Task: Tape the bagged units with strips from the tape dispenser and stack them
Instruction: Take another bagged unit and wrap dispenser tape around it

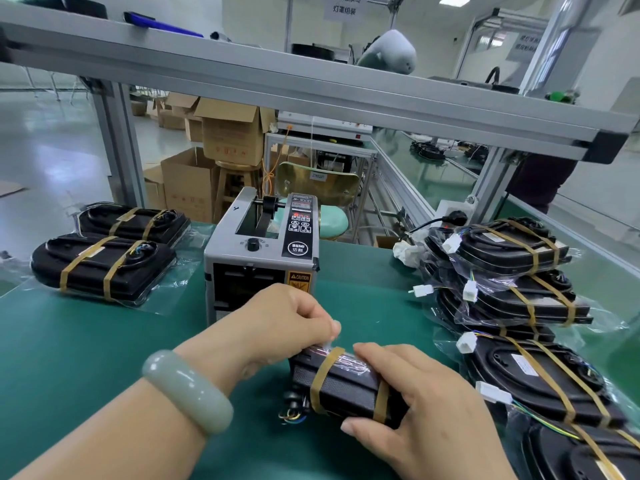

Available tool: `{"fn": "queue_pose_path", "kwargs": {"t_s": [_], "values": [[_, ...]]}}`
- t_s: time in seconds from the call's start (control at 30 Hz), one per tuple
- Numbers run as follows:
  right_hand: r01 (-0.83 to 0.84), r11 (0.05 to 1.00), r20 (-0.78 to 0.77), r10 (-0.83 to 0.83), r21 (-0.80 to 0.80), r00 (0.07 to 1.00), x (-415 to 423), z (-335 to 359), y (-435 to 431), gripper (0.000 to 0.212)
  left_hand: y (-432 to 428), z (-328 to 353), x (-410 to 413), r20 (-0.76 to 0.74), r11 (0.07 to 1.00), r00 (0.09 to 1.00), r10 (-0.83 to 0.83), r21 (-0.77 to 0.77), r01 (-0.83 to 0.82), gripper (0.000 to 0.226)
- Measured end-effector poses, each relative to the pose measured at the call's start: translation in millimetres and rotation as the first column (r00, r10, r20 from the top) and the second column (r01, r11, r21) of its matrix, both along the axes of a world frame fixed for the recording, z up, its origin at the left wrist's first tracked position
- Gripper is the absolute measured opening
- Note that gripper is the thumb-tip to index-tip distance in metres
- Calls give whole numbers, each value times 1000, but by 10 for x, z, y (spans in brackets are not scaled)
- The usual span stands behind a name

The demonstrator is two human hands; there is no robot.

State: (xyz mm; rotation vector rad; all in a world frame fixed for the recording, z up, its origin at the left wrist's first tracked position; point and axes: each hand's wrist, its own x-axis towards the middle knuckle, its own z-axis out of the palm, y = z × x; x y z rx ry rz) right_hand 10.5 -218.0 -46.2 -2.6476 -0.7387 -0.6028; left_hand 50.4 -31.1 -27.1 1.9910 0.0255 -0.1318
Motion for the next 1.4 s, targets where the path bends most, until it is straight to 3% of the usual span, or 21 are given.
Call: {"fn": "queue_pose_path", "kwargs": {"t_s": [0.07, 0.13, 0.23, 0.33, 0.57, 0.8, 1.1, 1.23, 1.4], "values": [[5, 1000, -8, -5, 8, 1000, -15, -13, 0, 69, 34, -38, -47, 23, 996, 999, 38, -79, -36, 16], [20, 1000, -16, -20, -2, 1000, -20, -19, 10, 69, 129, -113, -69, 18, 956, 981, 194, -230, -184, 20], [44, 999, -7, -44, 14, 999, -16, -24, 23, 67, 312, -253, -58, -147, 786, 886, 440, -414, -459, 15], [59, 998, -10, -59, 25, 998, -13, -17, 26, 66, 430, -340, -39, -299, 669, 805, 513, -449, -593, 13], [79, 997, -10, -79, 26, 997, -20, -18, 38, 66, 452, -293, 90, -352, 575, 791, 500, -548, -607, 12], [85, 996, -4, -85, 17, 996, -30, -27, 46, 66, 425, -239, 126, -350, 547, 766, 539, -546, -635, 15], [89, 996, -23, -89, 2, 996, -68, -41, 55, 73, 326, -316, 224, -377, 444, 685, 623, -551, -707, 9], [92, 996, -29, -93, -2, 995, -66, -38, 43, 76, 313, -293, 48, -354, 459, 729, 586, -596, -659, 12], [101, 995, -35, -102, -6, 994, -64, -50, 63, 78, 291, -207, -452, -172, 680, 884, 434, -581, -447, 15]]}}
